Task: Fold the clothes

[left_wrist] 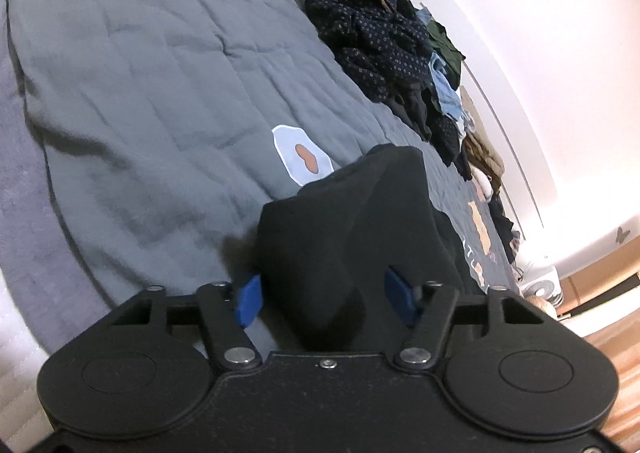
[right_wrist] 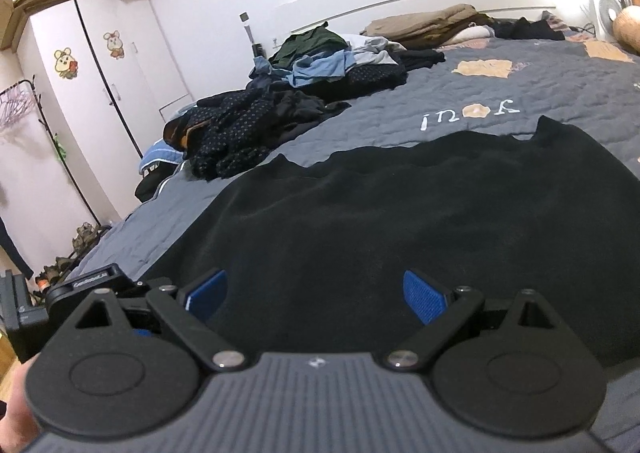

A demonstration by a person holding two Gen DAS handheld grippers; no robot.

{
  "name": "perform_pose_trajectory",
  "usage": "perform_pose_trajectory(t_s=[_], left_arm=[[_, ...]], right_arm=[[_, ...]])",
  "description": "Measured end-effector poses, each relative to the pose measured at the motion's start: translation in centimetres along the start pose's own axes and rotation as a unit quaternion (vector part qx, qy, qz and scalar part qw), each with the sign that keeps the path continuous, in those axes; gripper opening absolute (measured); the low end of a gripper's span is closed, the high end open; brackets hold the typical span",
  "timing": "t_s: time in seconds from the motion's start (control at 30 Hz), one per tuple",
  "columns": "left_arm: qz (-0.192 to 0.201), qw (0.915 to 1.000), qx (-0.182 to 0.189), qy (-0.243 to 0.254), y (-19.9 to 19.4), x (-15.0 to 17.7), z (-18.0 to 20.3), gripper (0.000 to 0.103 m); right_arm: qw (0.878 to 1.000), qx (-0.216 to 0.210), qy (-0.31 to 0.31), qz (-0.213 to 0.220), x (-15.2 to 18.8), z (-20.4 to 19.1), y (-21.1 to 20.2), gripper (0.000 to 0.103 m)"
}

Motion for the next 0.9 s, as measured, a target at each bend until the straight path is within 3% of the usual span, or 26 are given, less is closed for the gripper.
perform_pose_trajectory(t_s=[0.2, 0.33, 0.43, 0.5, 0.57, 0.63, 0.77, 0.9], left_arm=[[0.016, 0.9992, -0.019, 0.031, 0.0, 0.0, 0.6, 0.055], [0.008, 0.9985, -0.038, 0.039, 1.0, 0.5, 0.1, 0.071], [0.012, 0.9977, -0.039, 0.055, 1.3, 0.7, 0.6, 0.072], [0.005, 0.9995, -0.015, 0.029, 1.0, 0.7, 0.7, 0.067], [0.011, 0.9999, -0.003, 0.013, 0.4, 0.2, 0.9, 0.050], [0.014, 0.9998, 0.012, 0.003, 0.0, -0.3, 1.0, 0.042], [-0.006, 0.9999, -0.011, -0.004, 1.2, 0.0, -0.1, 0.045], [-0.012, 0.9999, -0.010, -0.008, 1.8, 0.1, -0.6, 0.051]], right_arm=[[1.000, -0.006, -0.005, -0.003, -0.1, -0.3, 0.3, 0.095], [1.000, -0.009, -0.010, -0.004, 0.1, -0.6, 0.3, 0.095], [1.000, -0.009, -0.012, -0.006, 0.2, -0.7, 0.3, 0.095], [1.000, -0.009, -0.012, -0.007, 0.2, -0.7, 0.3, 0.095], [1.000, -0.012, -0.011, -0.007, 0.3, -0.7, 0.2, 0.095], [1.000, -0.017, -0.012, -0.006, 0.3, -0.9, 0.1, 0.095], [0.999, -0.034, -0.024, -0.005, 0.5, -1.7, 0.0, 0.095], [0.998, -0.044, -0.039, -0.008, 0.8, -2.6, 0.1, 0.095]])
Point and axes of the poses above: each gripper's, at about its wrist camera, not at the fingertips, and y roughly the way its jaws point, z to its right, x to its underside, the point moved 7 cm from there along y, roughly the way its jaws point, and after that the axes turned 1 degree about x, right-handed, at the moved point
